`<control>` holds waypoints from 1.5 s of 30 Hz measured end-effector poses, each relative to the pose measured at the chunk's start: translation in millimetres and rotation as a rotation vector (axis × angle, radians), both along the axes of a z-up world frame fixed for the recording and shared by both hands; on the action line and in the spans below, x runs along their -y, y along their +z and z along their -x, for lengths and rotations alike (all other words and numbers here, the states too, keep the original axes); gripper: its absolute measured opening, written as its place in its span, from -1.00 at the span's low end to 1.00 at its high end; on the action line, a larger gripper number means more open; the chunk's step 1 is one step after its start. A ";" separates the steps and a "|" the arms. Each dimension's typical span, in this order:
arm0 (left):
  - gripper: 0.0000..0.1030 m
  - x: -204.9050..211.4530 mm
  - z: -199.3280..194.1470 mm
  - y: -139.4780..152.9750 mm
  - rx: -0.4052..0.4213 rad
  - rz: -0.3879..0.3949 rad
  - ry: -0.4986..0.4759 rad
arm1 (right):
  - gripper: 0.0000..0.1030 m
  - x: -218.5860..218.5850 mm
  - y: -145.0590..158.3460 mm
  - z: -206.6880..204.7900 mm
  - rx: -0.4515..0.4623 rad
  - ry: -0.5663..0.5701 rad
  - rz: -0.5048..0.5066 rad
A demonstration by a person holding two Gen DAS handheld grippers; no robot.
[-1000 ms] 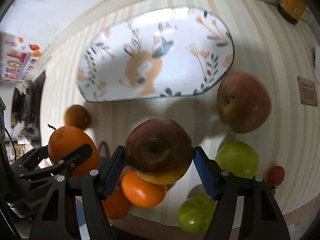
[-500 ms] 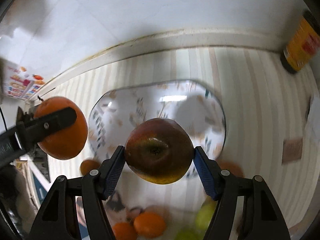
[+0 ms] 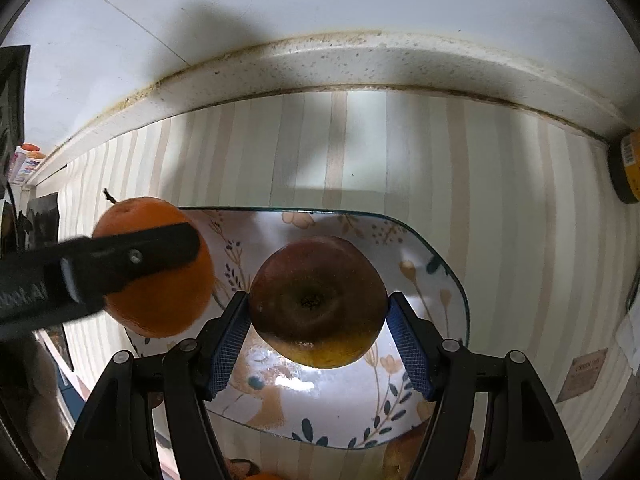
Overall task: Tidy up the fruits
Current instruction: 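Carry the orange and apple onto the floral plate and open both tools, then lift both tools away from the plate toward the remaining fruit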
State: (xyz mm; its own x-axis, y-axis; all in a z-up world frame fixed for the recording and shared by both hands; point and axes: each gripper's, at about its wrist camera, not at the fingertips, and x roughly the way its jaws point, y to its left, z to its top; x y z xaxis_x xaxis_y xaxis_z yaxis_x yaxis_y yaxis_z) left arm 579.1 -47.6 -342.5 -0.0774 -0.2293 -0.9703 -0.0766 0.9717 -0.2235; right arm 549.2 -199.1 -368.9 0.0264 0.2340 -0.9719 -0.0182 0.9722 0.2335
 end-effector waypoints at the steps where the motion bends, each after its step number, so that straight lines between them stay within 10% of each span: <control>1: 0.55 1.6 0.0 -1.0 -0.003 -0.002 -0.002 | 0.40 0.3 -1.0 -1.6 -0.007 0.002 -0.006; 11: 0.64 12.6 5.9 -12.5 -0.017 -0.079 -0.040 | 0.84 6.6 3.9 -6.9 -0.041 0.004 -0.029; 13: 0.86 7.4 6.8 -6.9 0.010 -0.071 -0.039 | 0.85 8.0 4.6 -6.9 -0.048 0.005 -0.002; 45: 0.87 -45.0 151.9 136.4 0.410 -0.270 -0.021 | 0.86 11.4 120.0 122.4 0.165 -0.071 0.151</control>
